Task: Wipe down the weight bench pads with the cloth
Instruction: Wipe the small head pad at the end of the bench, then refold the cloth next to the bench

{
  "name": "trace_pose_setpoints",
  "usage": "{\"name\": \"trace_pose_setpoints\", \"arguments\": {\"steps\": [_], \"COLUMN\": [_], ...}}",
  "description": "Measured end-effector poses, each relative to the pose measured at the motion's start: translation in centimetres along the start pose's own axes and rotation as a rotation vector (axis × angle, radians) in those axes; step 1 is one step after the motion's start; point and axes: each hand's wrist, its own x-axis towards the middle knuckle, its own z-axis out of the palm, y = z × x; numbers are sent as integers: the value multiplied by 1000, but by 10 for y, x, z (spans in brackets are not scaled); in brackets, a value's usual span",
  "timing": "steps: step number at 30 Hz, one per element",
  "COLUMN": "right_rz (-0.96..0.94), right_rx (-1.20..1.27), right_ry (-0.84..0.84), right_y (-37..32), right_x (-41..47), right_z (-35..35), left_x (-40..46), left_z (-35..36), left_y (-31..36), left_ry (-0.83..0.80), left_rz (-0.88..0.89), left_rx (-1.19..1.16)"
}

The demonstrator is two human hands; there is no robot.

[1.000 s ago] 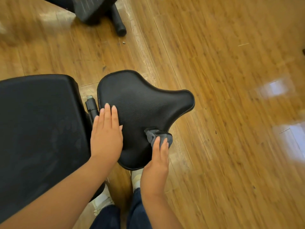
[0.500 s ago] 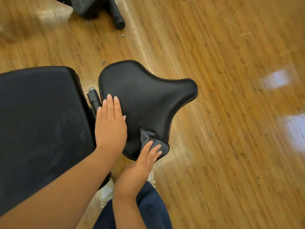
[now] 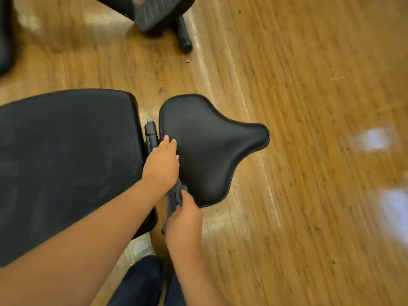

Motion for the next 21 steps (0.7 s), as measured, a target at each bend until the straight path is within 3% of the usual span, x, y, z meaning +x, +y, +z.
{"name": "trace_pose_setpoints", "arguments": {"steps": [3,7,12,17,21], "right_rz": [-139,-273,-644,-968,-1095], "right_rx": [-106,-223,-475,-689,-754], "right_ry": [-107,-191,-279,-388,-472], "right_y": [-30,-84,-142,-183,-209], "right_x": [-28,-73,-127,-184,-220], "right_z": [-17,-47,-79,-97,-88], "left_x": [-34,-103,-208,-325,-402], "left_z": [-38,-105,-199,-252,-259], "left_y": [-11,-42,-75,-106,-121], "left_ry": [14,93,141,404,619], "left_rz": [-130,-279,-568,-692,-724], "left_rx": [-319,-493,-1081,-1171,-1135]}}
